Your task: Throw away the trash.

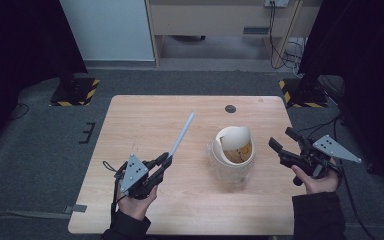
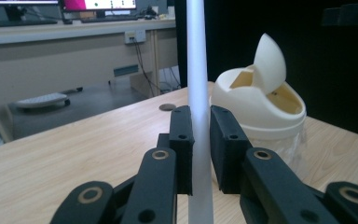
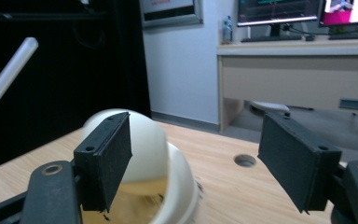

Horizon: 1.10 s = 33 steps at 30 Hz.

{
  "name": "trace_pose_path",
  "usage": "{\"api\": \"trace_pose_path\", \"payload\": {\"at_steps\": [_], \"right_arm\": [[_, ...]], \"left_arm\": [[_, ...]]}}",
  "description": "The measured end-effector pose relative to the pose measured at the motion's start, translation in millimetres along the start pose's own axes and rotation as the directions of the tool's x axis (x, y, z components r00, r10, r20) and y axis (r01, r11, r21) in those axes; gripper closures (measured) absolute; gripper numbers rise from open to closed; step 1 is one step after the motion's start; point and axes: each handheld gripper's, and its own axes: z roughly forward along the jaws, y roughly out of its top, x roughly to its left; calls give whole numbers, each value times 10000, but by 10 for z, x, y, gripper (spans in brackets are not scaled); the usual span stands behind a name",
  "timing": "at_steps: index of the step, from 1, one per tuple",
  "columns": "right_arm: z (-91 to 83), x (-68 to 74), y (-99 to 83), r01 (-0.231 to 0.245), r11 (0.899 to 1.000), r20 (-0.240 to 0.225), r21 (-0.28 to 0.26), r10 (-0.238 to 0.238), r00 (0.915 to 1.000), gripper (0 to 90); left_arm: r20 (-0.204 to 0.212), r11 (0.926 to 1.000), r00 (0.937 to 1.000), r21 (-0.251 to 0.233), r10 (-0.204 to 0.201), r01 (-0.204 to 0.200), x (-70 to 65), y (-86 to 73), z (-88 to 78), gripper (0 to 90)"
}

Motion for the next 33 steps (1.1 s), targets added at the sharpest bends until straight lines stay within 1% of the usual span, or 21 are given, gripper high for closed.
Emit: {"api": "trace_pose_path", "payload": {"at_steps": [1,4,5,6,8,10,11,13,15,18,19,21,23,26,33], "right_arm": [[1,17,15,-15,10000,-66,-54,15,10000,260],[15,92,73,-31,9997,-424,-237,21,9991,269],[32,141,102,-89,9995,-647,-288,71,9979,275],[32,141,102,-89,9995,-647,-288,71,9979,275],[54,185,125,-79,9995,-872,-313,52,9962,280],[83,245,163,-58,9995,-1088,-315,24,9941,287],[83,245,163,-58,9995,-1088,-315,24,9941,287],[105,279,193,-156,9990,-1295,-422,100,9915,293],[132,312,221,-321,9981,-1562,-518,237,9874,305],[185,371,249,-398,9978,-1876,-524,293,9818,319],[203,395,254,-458,9976,-1993,-518,346,9793,329],[238,438,256,-705,9961,-2315,-538,562,9712,341],[265,470,259,-760,9955,-2468,-557,601,9672,351],[307,523,264,-904,9946,-2767,-503,731,9582,376],[369,599,252,-1467,9886,-3418,-352,1260,9313,453]], "left_arm": [[-2,10000,10000,-69,30,-30,-13,24,6,791],[112,9996,9999,-285,-45,48,-51,89,53,791],[178,9994,9998,-337,-33,39,-69,112,75,791],[244,9991,9997,-417,-25,35,-96,133,100,791],[400,9989,9991,-462,141,-122,-151,176,150,791],[583,9983,9981,-554,202,-170,-216,214,202,791],[689,9980,9971,-573,308,-269,-244,233,227,791],[868,9973,9953,-621,439,-386,-299,265,283,791],[927,9964,9938,-643,612,-554,-343,292,335,791],[1063,9960,9927,-750,571,-493,-400,311,407,791],[1124,9960,9921,-757,564,-481,-420,314,430,791],[1236,9958,9908,-788,551,-455,-461,310,474,791],[1340,9958,9890,-750,629,-532,-503,303,514,791],[1459,9958,9871,-723,658,-557,-558,293,559,791],[1886,9952,9788,-707,796,-673,-695,289,623,791]]}}
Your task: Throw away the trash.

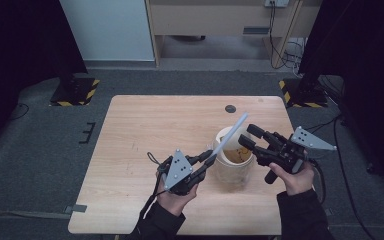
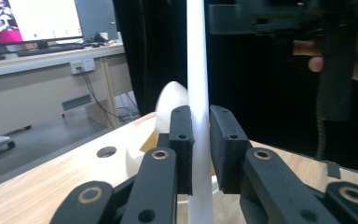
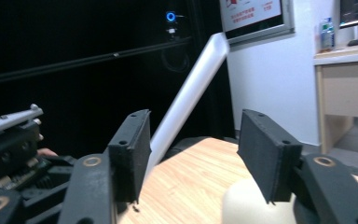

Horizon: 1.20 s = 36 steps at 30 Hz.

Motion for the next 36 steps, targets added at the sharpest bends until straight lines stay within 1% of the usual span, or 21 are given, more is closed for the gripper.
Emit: {"api": "trace_pose_path", "payload": {"at_steps": [3,5,7,9,10,13,15,16,18,20,24,26,27,28,29,30,31,32,33,35,36], "right_arm": [[15,12,-10,-209,9998,-234,15,209,9995,487],[19,18,-14,-307,9995,-351,52,309,9989,528],[18,23,-17,-365,9993,-480,110,370,9982,582],[7,32,-20,-361,9992,-541,159,369,9979,688],[1,36,-21,-400,9990,-582,175,410,9975,720],[-11,42,-25,-754,9971,-1014,94,759,9919,761],[-16,52,-26,-861,9963,-1236,75,864,9886,790],[-24,58,-24,-844,9964,-1288,33,841,9881,804],[-44,61,-13,-790,9969,-1302,9,784,9884,805],[-74,57,3,-686,9976,-1219,-41,676,9902,805],[-153,41,44,-518,9985,-1013,-194,495,9936,805],[-198,20,65,-397,9988,-810,-284,372,9960,804],[-220,8,74,-363,9988,-727,-341,338,9968,804],[-248,-7,87,-335,9986,-598,-415,310,9977,805],[-263,-17,95,-267,9986,-509,-454,244,9984,804],[-280,-27,105,-216,9985,-403,-512,196,9990,804],[-297,-36,115,-108,9983,-279,-566,92,9996,804],[-311,-45,125,-22,9982,-183,-603,11,9998,804],[-325,-53,133,13,9979,-90,-655,-19,10000,804],[-348,-72,145,117,9972,78,-737,-111,9999,804],[-359,-82,148,142,9967,164,-799,-129,9998,804]], "left_arm": [[169,10000,9998,50,74,-75,-57,-6,26,791],[283,9999,9995,74,119,-122,-88,-11,40,791],[375,9999,9992,103,123,-127,-115,-16,52,790],[440,9998,9990,153,120,-127,-133,-21,62,790],[467,9997,9988,203,121,-131,-141,-25,67,790],[560,9996,9984,285,-12,-4,-149,-27,66,786],[574,9993,9983,352,-101,81,-142,-24,41,776],[548,9993,9984,355,-114,95,-131,-22,16,764],[415,9989,9989,423,-195,178,-92,-20,-53,739],[240,9981,9993,545,-284,270,-28,-29,-150,714],[-425,9938,9980,989,-459,499,163,-113,-405,674],[-853,9888,9950,1347,-529,641,281,-192,-549,648],[-1100,9836,9917,1601,-658,831,357,-256,-636,631],[-1242,9791,9897,1811,-709,928,405,-299,-686,599],[-1424,9715,9868,2118,-772,1066,466,-360,-754,573],[-1635,9668,9830,2259,-833,1195,522,-428,-824,562],[-1834,9597,9785,2444,-946,1386,576,-498,-893,544],[-2061,9534,9726,2559,-1080,1600,624,-567,-962,526],[-2281,9484,9662,2616,-1198,1793,666,-638,-1026,520],[-2652,9323,9524,2825,-1506,2260,739,-779,-1135,480],[-2818,9263,9456,2867,-1624,2445,766,-853,-1180,470]]}}
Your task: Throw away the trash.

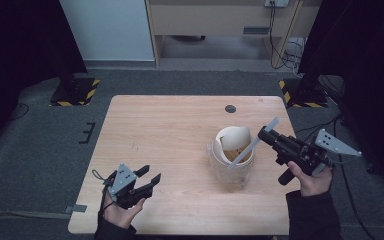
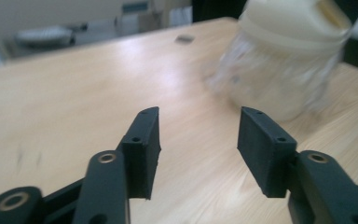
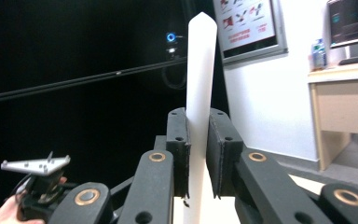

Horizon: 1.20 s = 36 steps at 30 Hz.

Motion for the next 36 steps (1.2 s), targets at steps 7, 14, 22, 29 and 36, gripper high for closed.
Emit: {"api": "trace_pose_path", "payload": {"at_steps": [7,14,22,29,36], "right_arm": [[-43,-42,16,319,9990,553,-309,-302,9980,805],[-31,-72,-1,908,9957,1108,-171,-884,9899,804],[2,-149,-142,1139,9927,1526,402,-1188,9811,803],[23,-243,-295,1148,9898,1867,840,-1288,9739,800],[89,-275,-449,1213,9814,2006,1491,-1501,9681,749]], "left_arm": [[-621,9941,9947,665,-817,858,210,-201,51,357],[-793,9923,9943,965,-706,782,276,-271,116,323],[-930,9904,9927,1085,-762,862,317,-298,135,304],[-901,9891,9931,1197,-757,862,324,-306,151,300],[-914,9885,9927,1221,-788,897,340,-307,153,299]]}}
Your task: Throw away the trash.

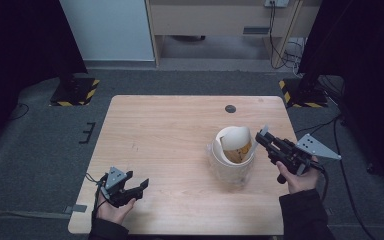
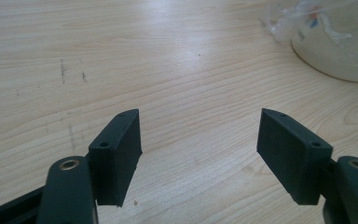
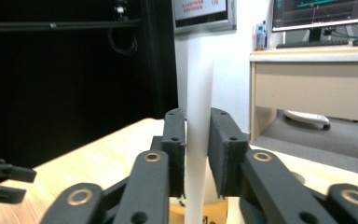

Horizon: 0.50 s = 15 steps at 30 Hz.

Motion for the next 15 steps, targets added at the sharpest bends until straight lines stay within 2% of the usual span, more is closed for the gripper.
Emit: {"api": "trace_pose_path", "payload": {"at_steps": [3,7,12,15], "right_arm": [[7,-5,-2,99,9999,81,85,-100,9999,702],[-40,-53,42,-17,9998,268,-188,22,9996,603],[-144,-202,62,-239,9988,952,-432,279,9951,398],[-193,-328,14,-410,9990,1447,-161,429,9885,299]], "left_arm": [[-10,10000,10000,36,-8,8,4,-2,3,299],[-23,9999,10000,111,-10,11,13,-4,8,297],[-80,9996,10000,290,-18,20,51,-15,35,270],[-174,9990,9998,448,64,-56,86,-25,57,257]]}}
